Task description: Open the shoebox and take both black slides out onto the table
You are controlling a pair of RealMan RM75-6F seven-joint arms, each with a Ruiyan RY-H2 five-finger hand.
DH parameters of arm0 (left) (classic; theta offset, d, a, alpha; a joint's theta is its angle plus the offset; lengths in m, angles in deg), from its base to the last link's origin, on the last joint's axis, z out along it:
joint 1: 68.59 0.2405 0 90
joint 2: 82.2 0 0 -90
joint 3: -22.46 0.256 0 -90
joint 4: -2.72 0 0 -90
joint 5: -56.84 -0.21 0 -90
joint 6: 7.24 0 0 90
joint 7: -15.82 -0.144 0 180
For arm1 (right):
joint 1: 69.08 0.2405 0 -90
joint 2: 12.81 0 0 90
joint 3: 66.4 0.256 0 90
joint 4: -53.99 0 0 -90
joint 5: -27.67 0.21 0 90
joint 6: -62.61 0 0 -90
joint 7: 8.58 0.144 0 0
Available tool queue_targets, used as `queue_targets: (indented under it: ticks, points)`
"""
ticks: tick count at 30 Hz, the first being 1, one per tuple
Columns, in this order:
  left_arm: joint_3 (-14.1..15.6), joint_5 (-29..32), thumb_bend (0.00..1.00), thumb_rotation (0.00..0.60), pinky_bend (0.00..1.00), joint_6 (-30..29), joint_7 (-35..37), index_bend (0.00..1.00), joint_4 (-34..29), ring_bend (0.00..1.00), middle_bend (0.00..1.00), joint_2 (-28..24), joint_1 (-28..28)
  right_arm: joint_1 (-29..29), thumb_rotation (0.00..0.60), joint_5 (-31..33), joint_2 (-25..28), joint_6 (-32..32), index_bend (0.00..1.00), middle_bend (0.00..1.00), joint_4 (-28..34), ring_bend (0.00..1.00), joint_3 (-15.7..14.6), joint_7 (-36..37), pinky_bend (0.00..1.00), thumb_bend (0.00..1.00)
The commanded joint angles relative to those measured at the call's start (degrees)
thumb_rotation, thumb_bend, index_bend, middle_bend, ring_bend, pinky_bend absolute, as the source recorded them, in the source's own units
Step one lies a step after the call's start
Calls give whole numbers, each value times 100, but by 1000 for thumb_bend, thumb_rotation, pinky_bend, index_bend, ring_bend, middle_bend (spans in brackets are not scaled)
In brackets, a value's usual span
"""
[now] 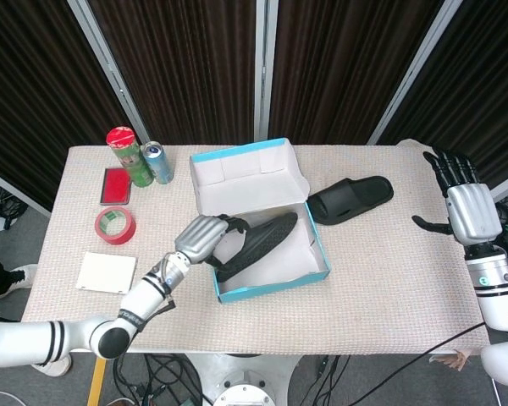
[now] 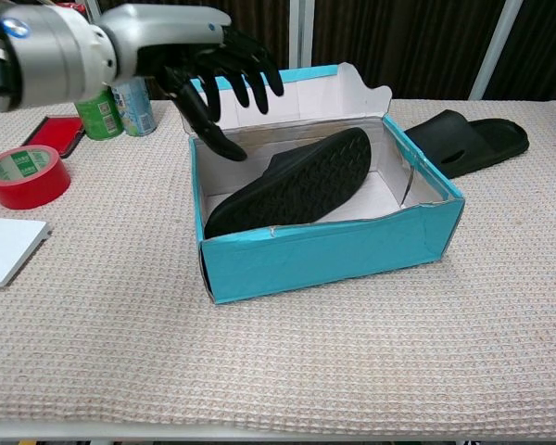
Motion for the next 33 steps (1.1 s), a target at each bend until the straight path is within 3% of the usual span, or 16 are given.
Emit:
queue_targets:
  ticks: [1, 6, 12, 24, 33]
  points:
    - [45, 703, 94, 600, 431, -259, -494, 267, 248, 289, 309, 491, -436, -20, 600, -5, -6, 10, 0, 0, -40, 0, -17, 12, 0, 0]
    - [242, 1306, 93, 600, 435, -902, -1354, 226, 505, 278, 267, 921, -757, -71, 600, -33, -15, -37, 0, 0, -117, 0, -12, 154, 0, 0]
    - [254, 1847, 88, 600, 444, -1305, -1791, 198, 750, 275, 264, 1297, -902, -110, 600, -75, 1, -67, 0, 0, -160, 0, -7, 304, 0, 0]
    - [152, 2370, 58, 600, 455, -1333, -2093, 159, 723, 275, 203, 1477, -1010, -211, 600, -158, 8, -180, 0, 0, -225, 0, -21, 477, 0, 0]
    - [366, 2438, 58, 600, 461, -1837, -2638, 156, 1144, 275, 201, 1866, -1067, -266, 600, -167, 27, -186, 0, 0, -261, 0, -34, 543, 0, 0]
